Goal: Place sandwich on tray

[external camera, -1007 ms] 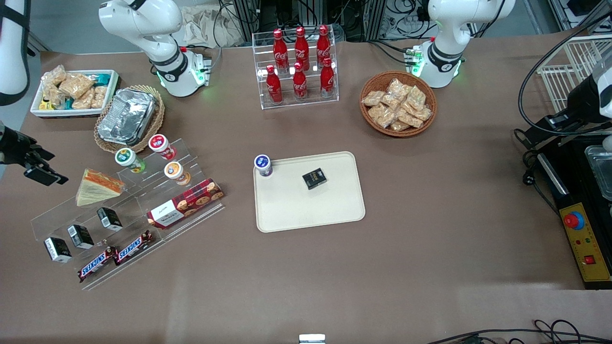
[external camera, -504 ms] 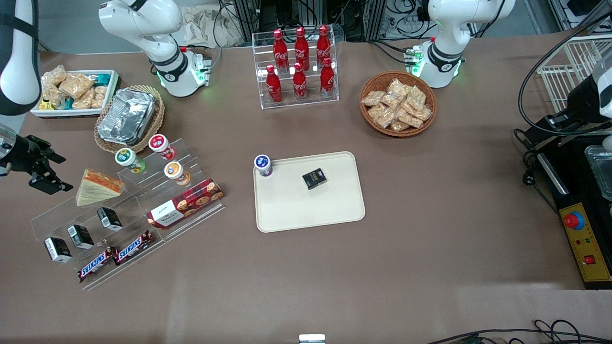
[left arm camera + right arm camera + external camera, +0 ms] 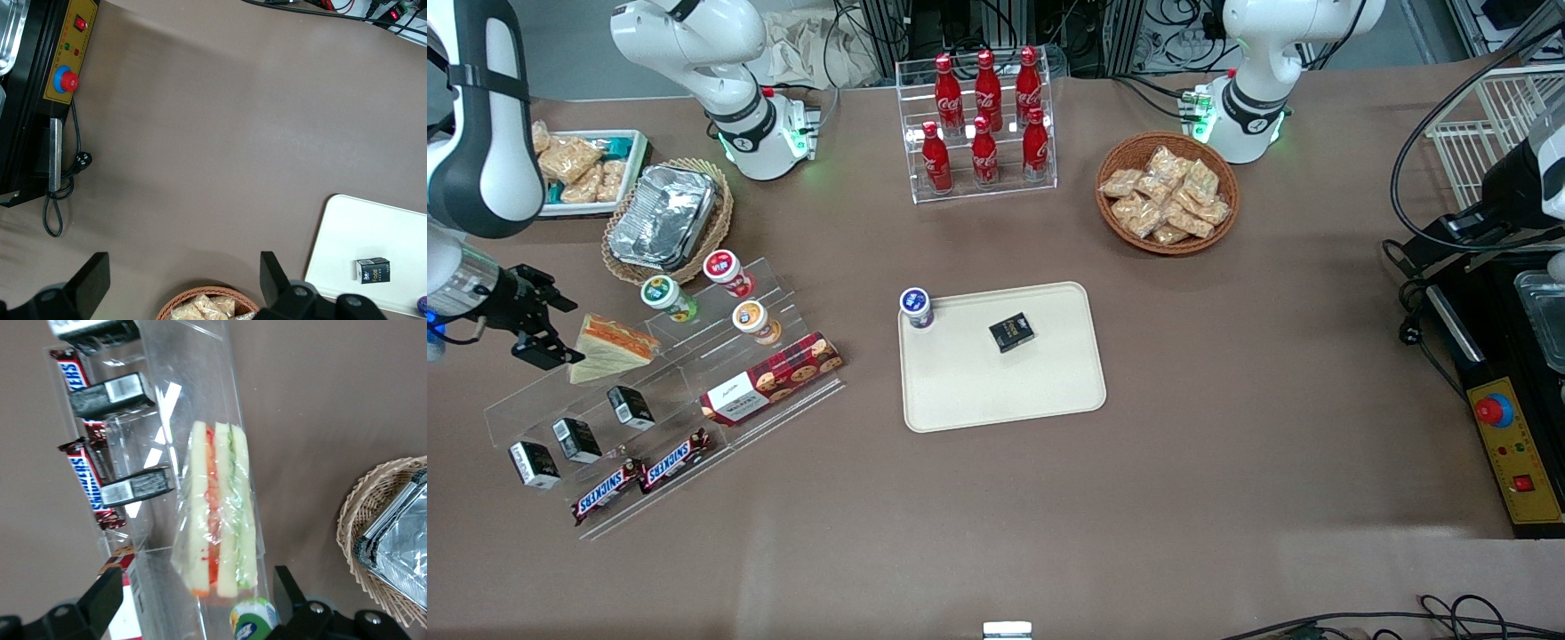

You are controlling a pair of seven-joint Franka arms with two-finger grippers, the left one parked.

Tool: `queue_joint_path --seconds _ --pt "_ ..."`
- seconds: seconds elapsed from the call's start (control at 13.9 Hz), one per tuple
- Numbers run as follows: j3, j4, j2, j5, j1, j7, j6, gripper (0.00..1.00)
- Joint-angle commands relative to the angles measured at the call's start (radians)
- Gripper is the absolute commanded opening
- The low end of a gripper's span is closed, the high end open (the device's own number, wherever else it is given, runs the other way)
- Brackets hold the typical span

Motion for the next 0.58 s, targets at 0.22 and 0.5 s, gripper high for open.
queue_joint_path --seconds 0.22,0.5 --pt "0.001 -0.021 0.046 0.014 -0.004 0.025 0.071 0.99" --pt "0.001 -0.021 0.069 0.021 -0.017 0.082 0.098 0.9"
